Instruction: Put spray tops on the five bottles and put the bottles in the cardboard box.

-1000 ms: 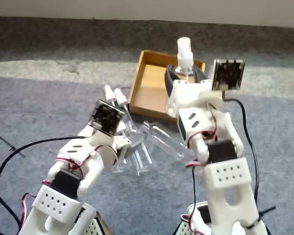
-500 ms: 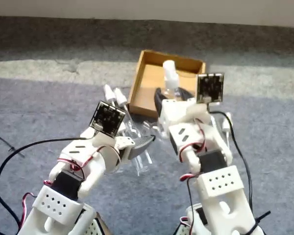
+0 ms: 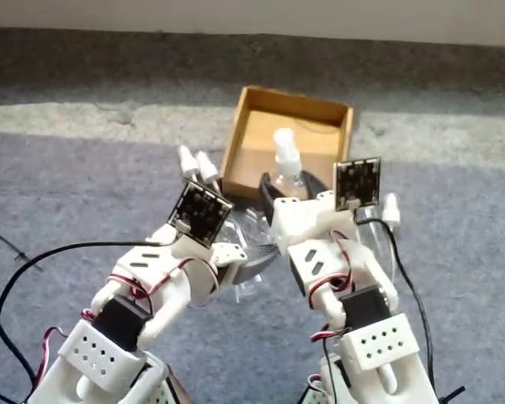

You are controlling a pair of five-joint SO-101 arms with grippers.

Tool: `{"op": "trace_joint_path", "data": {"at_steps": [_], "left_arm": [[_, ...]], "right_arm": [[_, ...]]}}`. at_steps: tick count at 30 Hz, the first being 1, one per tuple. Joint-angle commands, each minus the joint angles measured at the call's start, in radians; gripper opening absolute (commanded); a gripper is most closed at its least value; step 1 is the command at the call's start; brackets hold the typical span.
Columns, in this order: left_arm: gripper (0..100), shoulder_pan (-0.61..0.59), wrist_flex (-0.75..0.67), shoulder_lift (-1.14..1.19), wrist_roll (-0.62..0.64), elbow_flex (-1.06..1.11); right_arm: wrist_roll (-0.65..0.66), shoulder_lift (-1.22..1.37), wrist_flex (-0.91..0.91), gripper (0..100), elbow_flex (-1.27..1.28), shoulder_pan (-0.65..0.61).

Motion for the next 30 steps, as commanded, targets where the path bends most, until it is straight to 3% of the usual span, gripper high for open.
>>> {"op": "trace_joint_path", "data": {"at_steps": [1, 7, 13, 30], "left_arm": [[34, 0.022, 0.017, -0.012, 0.009, -0.058], [34, 0.01, -0.006, -0.007, 0.005, -0.047], [34, -0.093, -0.083, -0.002, 0.005, -0.016], [34, -0.097, -0.084, -0.001, 0.005, -0.015]], "right_arm": [[-0.014, -0.024, -0.015, 0.4, -0.01, -0.012], [-0.011, -0.024, 0.019, 0.4, -0.01, -0.068], [-0.008, -0.058, 0.162, 0.4, -0.101, -0.071], [0.055, -0.18, 0.269, 0.4, -0.12, -0.07]]}}
